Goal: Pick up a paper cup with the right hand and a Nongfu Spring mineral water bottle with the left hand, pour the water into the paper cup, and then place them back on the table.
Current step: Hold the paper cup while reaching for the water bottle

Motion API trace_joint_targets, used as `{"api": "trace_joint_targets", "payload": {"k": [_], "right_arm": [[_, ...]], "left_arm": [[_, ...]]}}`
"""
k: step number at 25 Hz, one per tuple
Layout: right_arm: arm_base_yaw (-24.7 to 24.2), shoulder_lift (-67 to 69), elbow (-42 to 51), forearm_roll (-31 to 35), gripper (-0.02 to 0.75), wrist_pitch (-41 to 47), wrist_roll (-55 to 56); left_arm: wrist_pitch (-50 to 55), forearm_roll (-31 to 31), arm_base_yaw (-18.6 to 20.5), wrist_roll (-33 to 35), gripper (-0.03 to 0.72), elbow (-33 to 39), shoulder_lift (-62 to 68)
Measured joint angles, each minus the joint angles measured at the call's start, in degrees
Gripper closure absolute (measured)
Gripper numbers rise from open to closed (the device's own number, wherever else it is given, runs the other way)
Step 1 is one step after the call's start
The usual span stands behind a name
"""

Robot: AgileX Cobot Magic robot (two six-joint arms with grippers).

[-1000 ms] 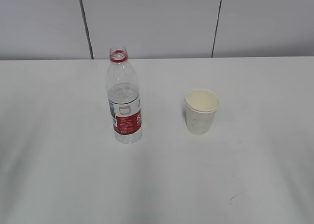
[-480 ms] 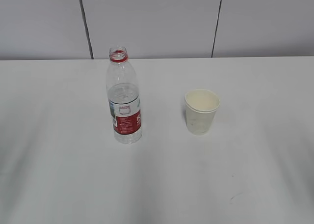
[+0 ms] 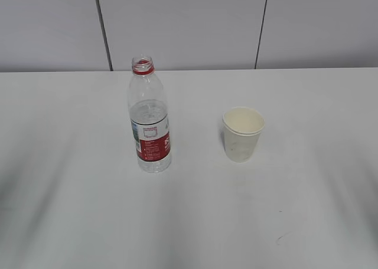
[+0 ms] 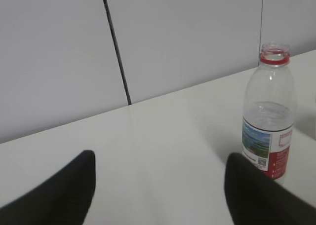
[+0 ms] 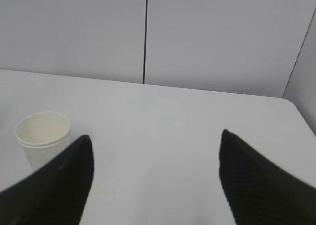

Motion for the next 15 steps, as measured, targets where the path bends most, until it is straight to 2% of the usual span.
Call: {"api": "trace_joint_targets", "payload": {"k": [7,15], "right_arm": [[0.0,3.17,0.0,0.0,0.151,-3.35,0.0],[0.0,10.94,0.0,-1.39,0.151,-11.26,-0.04]], "left_arm": [[-4.91,-0.65,-0.11,0.0,0.189,0.0,4.21],[-19.64,-1.62,-0.11,0.0,0.189,0.0,16.05]]}}
